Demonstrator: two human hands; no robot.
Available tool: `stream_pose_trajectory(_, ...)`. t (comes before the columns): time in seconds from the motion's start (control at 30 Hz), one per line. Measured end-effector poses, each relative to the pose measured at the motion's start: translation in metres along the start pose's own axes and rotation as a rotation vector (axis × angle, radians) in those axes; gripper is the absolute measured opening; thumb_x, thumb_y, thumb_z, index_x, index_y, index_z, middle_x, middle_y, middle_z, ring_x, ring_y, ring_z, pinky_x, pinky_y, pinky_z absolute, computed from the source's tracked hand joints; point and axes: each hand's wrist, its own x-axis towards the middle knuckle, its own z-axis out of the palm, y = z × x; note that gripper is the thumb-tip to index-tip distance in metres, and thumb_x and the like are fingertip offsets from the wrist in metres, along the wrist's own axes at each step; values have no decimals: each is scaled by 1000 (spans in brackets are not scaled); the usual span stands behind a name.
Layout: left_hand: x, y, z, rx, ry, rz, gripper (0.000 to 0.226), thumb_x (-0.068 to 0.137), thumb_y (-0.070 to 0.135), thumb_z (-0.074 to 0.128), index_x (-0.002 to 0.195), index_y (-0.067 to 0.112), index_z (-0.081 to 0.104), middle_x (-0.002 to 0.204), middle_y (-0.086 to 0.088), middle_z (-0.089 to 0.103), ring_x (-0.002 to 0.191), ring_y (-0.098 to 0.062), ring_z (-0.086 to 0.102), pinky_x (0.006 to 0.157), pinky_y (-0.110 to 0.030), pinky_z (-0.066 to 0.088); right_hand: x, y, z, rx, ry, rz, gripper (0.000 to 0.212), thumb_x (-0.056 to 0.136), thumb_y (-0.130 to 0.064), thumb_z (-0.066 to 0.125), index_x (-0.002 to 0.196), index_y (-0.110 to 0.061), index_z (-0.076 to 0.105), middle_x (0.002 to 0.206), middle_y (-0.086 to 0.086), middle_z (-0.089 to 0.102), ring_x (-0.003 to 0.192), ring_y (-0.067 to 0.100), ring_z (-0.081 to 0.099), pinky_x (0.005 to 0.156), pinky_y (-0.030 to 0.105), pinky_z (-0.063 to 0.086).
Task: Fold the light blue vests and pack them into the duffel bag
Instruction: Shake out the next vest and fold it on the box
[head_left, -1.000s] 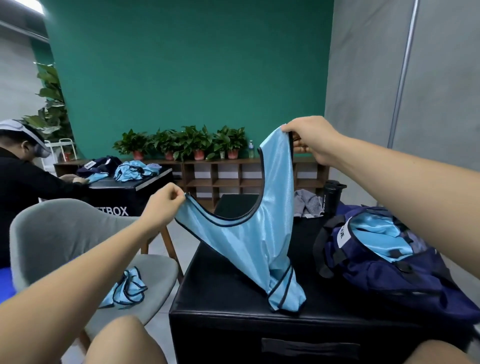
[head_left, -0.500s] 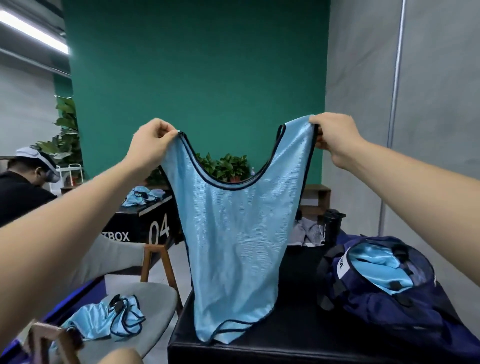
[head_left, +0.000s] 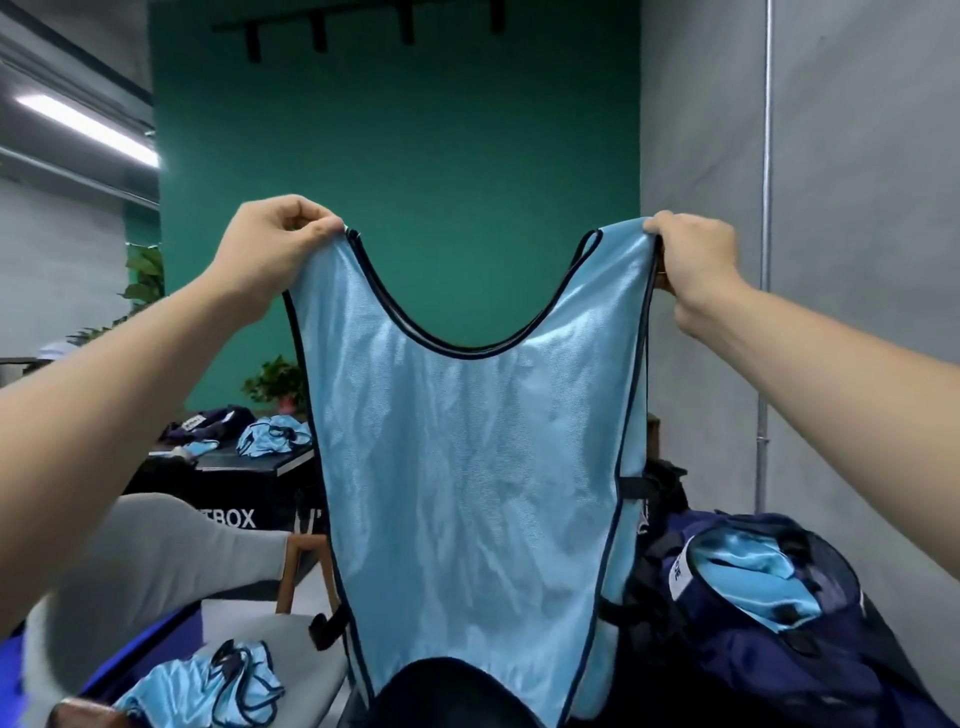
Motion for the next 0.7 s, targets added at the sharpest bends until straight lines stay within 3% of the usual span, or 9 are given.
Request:
stream_pose_trajectory(0.13, -4, -1, 6, -50, -14, -19, 26, 96, 37, 80, 104, 13, 79, 88, 5, 74, 69, 0, 65, 66, -17, 58, 8, 11, -4, -74, 28, -4, 20, 70, -33, 67, 82, -21, 57, 83, 5, 37, 80, 24, 30, 71, 40, 28)
stream_pose_trajectory(0.27, -12, -23, 23, -63, -63, -83, 26, 95, 38, 81, 103, 13, 79, 87, 6, 74, 67, 1, 65, 65, -18, 57, 17, 47, -3, -147, -48, 92, 25, 68, -38, 69, 89, -27, 59, 87, 2, 42, 82, 22, 36, 75, 39, 34)
stream_pose_trajectory(0.47, -39, -104, 67, 36, -186, -205, 26, 93, 42, 82, 98, 16, 80, 93, 0, 78, 71, -4, 65, 69, -26, 55, 13, 141, 9, -234, -107, 255, 22, 77, -33, 68, 76, -25, 47, 86, 3, 39, 82, 24, 34, 74, 40, 34)
stream_pose_trajectory(0.7, -84, -215, 130, 91, -287, -352, 21, 95, 40, 81, 88, 20, 80, 84, 5, 76, 69, -2, 65, 68, -27, 53, -5, 258, 21, -304, -171, 408, 13, 84, -33, 71, 93, -26, 65, 84, 6, 54, 75, 20, 49, 70, 35, 42)
